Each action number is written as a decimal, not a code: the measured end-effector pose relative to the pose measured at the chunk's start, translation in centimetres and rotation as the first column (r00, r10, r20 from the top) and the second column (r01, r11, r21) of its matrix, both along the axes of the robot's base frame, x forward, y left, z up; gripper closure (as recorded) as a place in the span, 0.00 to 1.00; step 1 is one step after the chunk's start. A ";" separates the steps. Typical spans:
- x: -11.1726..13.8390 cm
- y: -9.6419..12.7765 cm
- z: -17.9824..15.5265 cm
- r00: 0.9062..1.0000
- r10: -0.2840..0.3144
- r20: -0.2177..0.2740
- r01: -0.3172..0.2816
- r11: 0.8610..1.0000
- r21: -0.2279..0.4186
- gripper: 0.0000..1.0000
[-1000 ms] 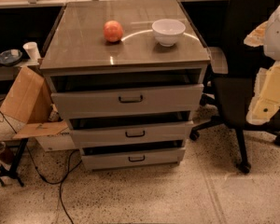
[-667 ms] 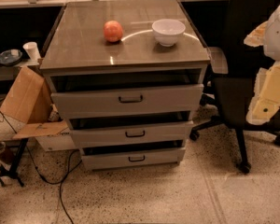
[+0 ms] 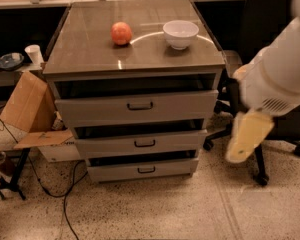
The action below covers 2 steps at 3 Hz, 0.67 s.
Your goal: Open middle drawer
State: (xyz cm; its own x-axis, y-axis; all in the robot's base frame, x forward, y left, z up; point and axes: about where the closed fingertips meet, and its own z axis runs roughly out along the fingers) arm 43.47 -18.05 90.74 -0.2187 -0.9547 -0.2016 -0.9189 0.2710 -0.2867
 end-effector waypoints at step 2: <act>3.9 10.5 -18.9 0.999 0.002 -0.049 -0.001 0.999 0.040 0.00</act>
Offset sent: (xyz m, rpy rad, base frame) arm 0.0859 0.1635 -0.2832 0.1041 0.0755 -0.0038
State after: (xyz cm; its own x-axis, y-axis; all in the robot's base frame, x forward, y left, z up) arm 47.39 -7.54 71.84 -0.2278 -0.9465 -0.2287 -0.9320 0.2800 -0.2302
